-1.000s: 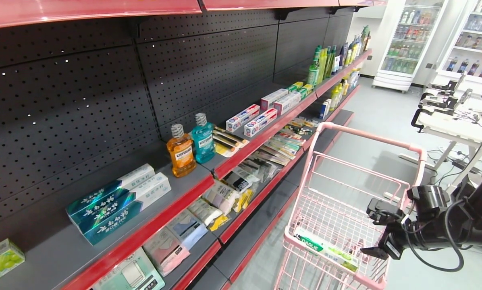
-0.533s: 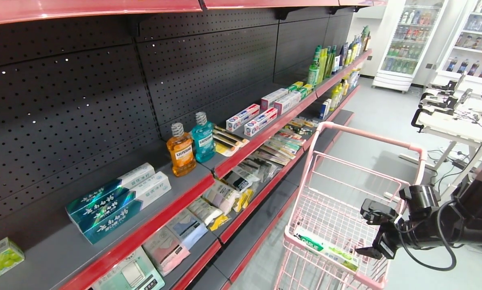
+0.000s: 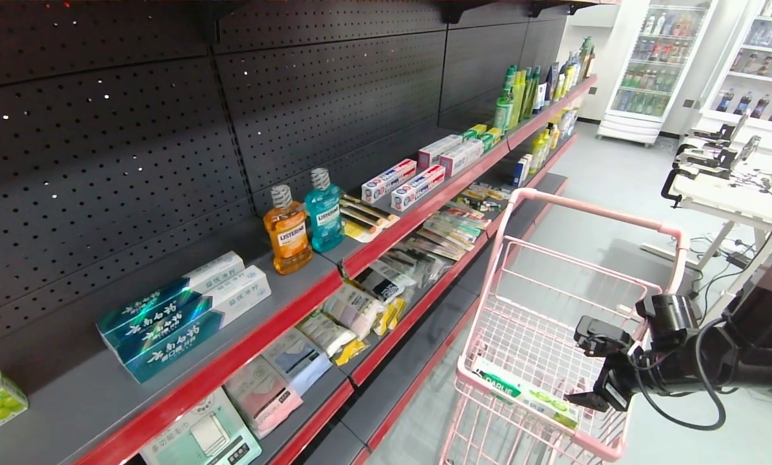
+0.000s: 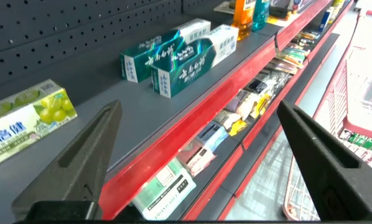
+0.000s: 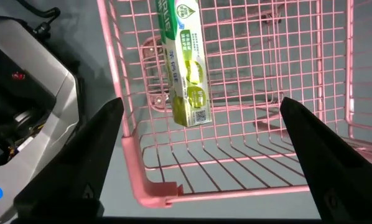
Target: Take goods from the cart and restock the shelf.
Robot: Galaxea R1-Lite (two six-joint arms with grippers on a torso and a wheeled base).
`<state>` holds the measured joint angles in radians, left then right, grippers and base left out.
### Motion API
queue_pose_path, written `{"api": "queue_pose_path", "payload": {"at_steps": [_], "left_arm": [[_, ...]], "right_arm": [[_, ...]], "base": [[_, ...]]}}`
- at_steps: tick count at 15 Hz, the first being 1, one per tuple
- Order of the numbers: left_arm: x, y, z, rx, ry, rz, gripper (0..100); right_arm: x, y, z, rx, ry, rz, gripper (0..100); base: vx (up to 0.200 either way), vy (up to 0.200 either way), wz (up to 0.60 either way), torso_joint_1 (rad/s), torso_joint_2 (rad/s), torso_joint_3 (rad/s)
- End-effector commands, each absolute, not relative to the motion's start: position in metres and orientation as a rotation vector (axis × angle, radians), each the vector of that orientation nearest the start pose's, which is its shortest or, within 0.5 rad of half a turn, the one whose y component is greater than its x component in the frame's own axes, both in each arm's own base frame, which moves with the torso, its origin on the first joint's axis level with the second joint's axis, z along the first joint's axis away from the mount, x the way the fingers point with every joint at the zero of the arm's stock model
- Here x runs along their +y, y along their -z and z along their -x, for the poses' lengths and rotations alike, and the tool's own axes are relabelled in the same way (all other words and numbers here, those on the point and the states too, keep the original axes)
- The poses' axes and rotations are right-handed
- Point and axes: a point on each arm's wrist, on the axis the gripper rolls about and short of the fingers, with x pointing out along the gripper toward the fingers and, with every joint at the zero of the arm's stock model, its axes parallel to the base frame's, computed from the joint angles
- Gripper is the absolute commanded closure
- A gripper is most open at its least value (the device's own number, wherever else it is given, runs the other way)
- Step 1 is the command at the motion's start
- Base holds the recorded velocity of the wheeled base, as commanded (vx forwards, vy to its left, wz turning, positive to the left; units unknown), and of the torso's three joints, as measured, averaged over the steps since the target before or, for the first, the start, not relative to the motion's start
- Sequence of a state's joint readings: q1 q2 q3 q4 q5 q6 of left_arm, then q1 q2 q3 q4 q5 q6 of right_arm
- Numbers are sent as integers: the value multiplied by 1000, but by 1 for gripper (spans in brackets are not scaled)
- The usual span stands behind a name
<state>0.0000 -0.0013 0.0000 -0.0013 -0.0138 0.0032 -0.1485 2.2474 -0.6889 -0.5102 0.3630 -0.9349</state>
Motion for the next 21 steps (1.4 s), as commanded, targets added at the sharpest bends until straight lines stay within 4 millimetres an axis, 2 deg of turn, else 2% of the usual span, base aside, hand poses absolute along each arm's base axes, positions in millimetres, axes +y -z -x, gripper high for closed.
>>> {"api": "queue_pose_path", "payload": {"at_steps": [1,14,21], "left_arm": [[0,-76,23,-2,14,-3,0],[0,-76,23,-2,14,-3,0],[0,-76,23,-2,14,-3,0]], "right_arm": [[-38,28,-315,827,-642,587,0],[-37,27,-319,816,-642,593,0],[-40,37,-335,770,-686,592,0]], "base": [[0,0,0,-154,325,178],[0,0,0,-156,339,184],[0,0,0,-95,208,120]]}}
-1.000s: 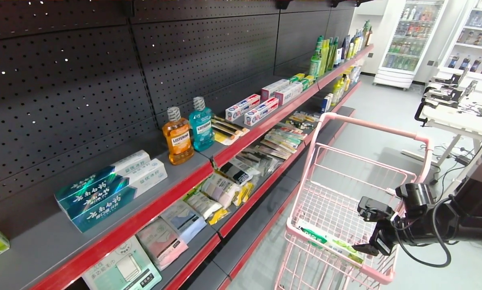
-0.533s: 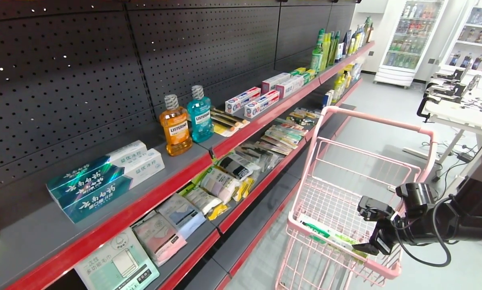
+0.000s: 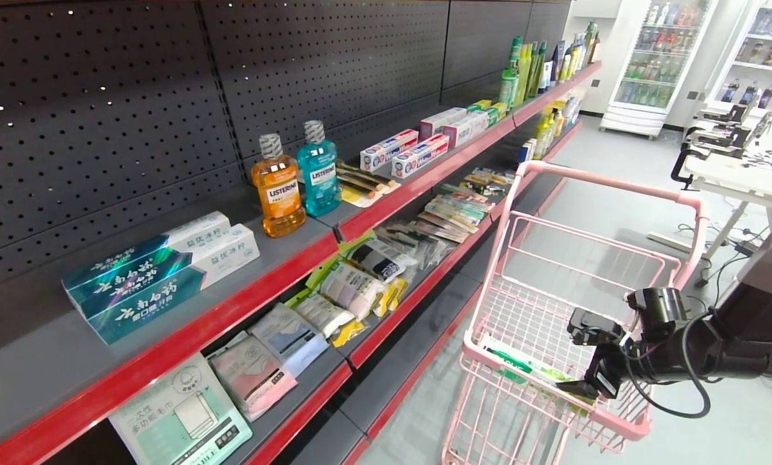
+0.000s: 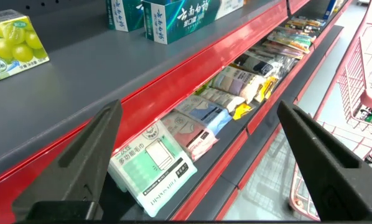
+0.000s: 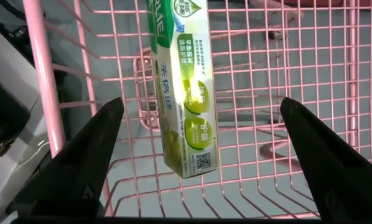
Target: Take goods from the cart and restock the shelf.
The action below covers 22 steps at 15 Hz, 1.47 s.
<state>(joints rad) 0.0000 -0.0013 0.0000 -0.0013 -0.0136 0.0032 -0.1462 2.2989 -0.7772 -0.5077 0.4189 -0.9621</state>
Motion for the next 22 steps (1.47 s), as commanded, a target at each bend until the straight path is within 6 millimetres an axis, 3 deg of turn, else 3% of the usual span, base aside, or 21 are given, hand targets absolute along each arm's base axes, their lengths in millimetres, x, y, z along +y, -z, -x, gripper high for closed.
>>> {"api": "queue_pose_path", "payload": {"at_steps": [1,8,12,22], "left_arm": [[0,-76,23,-2,14,-3,0],[0,-76,23,-2,14,-3,0],[0,-76,23,-2,14,-3,0],[0,-76,23,-2,14,-3,0]], "right_arm": [[-40,40,-335,778,-690,588,0],[-37,66,-339,821,-721,569,0],[-40,67,-354,751,-764,512,0],[-39,68,-353,776,-740,503,0]], "base": [[0,0,0,0,0,0],[0,0,0,0,0,0],[0,0,0,0,0,0],[0,0,0,0,0,0]]}}
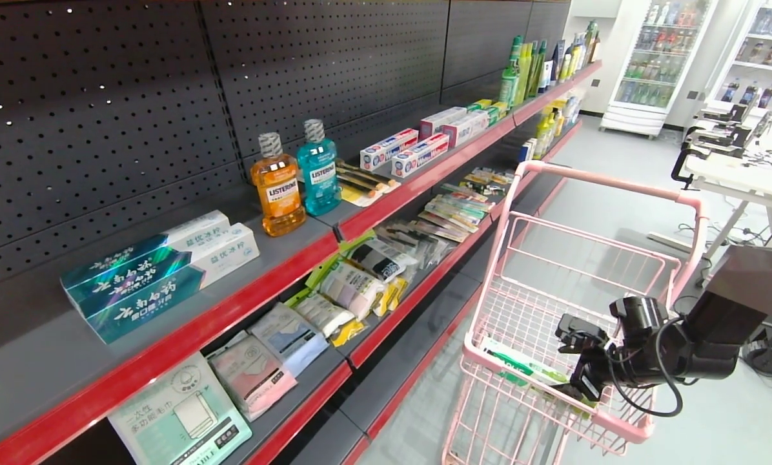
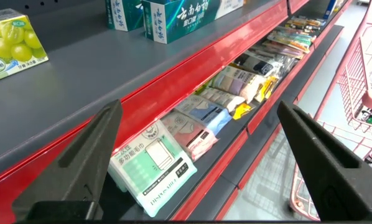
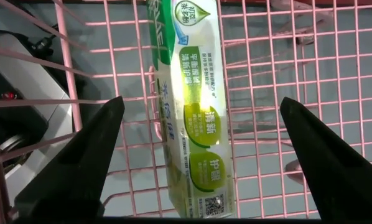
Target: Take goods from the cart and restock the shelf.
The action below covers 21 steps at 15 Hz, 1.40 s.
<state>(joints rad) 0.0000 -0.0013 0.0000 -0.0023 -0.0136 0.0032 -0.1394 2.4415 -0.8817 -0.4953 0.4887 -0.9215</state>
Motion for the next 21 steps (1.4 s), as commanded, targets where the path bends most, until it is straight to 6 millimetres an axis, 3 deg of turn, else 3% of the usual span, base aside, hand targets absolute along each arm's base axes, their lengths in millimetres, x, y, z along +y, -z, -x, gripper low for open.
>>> {"api": "queue_pose_path", "payload": {"at_steps": [1,12,21], "left_arm": [[0,-76,23,-2,14,-3,0],[0,-76,23,-2,14,-3,0],[0,-76,23,-2,14,-3,0]], "right_arm": [[-39,68,-353,776,-742,503,0],[-41,66,-357,747,-758,474,0],[-42,67,-357,848,-734,456,0]], "base": [[0,0,0,-124,261,149],[0,0,0,-48,109,64],[0,0,0,0,0,0]]}}
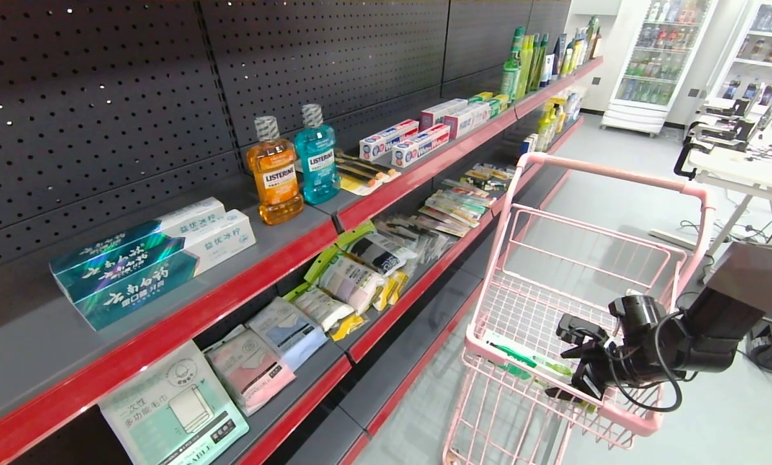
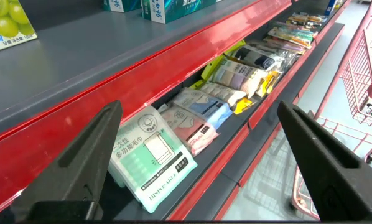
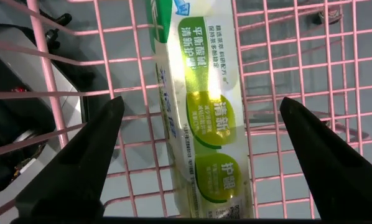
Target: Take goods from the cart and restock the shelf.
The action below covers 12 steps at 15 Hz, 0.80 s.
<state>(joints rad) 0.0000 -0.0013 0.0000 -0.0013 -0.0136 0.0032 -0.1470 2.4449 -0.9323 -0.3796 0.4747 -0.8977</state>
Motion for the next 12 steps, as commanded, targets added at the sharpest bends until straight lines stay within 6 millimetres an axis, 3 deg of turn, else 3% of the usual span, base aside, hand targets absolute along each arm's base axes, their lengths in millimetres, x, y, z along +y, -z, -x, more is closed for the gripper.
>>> {"api": "queue_pose_path", "payload": {"at_steps": [1,12], "left_arm": [[0,-76,23,-2,14,-3,0],[0,-76,23,-2,14,-3,0]], "right_arm": [[-43,67,-357,874,-732,448,0],[-40,67,-358,910,-715,477,0]], "base": [[0,0,0,0,0,0],[0,0,0,0,0,0]]}}
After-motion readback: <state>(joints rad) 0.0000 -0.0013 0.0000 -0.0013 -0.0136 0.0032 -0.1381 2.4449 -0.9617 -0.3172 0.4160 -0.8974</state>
